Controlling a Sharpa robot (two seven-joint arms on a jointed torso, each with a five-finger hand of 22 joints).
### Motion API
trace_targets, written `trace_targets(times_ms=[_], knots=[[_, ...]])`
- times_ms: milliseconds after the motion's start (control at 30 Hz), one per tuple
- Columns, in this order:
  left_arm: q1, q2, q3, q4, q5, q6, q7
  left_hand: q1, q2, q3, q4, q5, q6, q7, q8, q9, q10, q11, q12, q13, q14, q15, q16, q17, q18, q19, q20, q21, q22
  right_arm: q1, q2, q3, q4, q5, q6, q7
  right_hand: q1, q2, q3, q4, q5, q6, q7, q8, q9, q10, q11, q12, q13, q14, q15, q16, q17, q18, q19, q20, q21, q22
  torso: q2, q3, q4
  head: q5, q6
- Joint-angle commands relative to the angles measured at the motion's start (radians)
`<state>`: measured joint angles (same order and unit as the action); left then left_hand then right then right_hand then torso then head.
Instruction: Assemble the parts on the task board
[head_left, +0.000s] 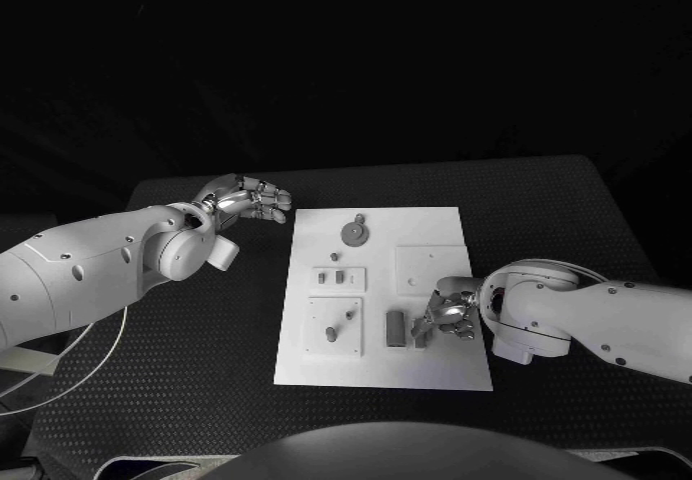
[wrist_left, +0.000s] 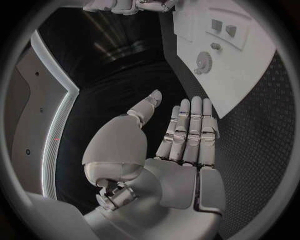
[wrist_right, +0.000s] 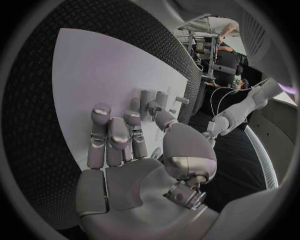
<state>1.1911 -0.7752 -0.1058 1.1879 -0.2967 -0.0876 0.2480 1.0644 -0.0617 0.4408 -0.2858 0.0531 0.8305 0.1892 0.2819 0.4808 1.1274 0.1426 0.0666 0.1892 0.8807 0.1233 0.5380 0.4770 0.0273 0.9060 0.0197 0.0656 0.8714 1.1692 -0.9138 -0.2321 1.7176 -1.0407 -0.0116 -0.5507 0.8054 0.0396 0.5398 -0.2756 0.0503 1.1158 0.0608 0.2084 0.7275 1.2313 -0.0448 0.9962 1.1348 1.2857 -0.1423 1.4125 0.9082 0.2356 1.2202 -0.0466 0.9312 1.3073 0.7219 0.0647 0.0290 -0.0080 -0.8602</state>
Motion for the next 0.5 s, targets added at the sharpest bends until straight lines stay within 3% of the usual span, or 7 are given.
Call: trace_targets(times_ms=[33, 500], knots=[[0.001, 0.000, 0.001, 0.003, 0.003, 0.015, 0.005, -0.004, 0.004, -0.006, 0.001, -0.002, -0.004, 0.004, 0.006, -0.002, -0.003, 0.002, 0.003, -0.002, 0.007, -0.001, -0.005, 0.001, 0.011, 0.000, 0.004, 0.006, -0.001, -0.003, 0.005, -0.001, -0.001, 0.001, 0.026, 0.005, -0.009, 0.001, 0.004, 0.002, -0.002, 0.006, 0.002, -0.004, -0.001, 0.005, -0.003, 0.002, 0.001, 0.000, -0.007, 0.004, -0.001, 0.026, 0.002, -0.004, 0.001, 0.013, 0.000, -0.0001, 0.0001, 0.000, -0.001], [0.001, 0.002, 0.001, 0.002, 0.002, 0.016, 0.004, -0.004, 0.004, -0.006, 0.001, -0.002, -0.004, 0.004, 0.006, -0.002, -0.003, 0.002, 0.003, -0.002, 0.008, -0.001, -0.006, 0.002, 0.011, 0.000, 0.004, 0.006, -0.002, -0.005, 0.009, -0.001, -0.013, 0.005, 0.024, 0.006, -0.013, -0.003, 0.008, -0.003, -0.002, 0.005, 0.002, -0.004, -0.002, 0.004, -0.003, 0.002, 0.002, -0.001, -0.007, 0.005, -0.002, 0.026, 0.002, -0.005, 0.001, 0.013, 0.000, 0.0003, 0.0000, 0.001, -0.002]])
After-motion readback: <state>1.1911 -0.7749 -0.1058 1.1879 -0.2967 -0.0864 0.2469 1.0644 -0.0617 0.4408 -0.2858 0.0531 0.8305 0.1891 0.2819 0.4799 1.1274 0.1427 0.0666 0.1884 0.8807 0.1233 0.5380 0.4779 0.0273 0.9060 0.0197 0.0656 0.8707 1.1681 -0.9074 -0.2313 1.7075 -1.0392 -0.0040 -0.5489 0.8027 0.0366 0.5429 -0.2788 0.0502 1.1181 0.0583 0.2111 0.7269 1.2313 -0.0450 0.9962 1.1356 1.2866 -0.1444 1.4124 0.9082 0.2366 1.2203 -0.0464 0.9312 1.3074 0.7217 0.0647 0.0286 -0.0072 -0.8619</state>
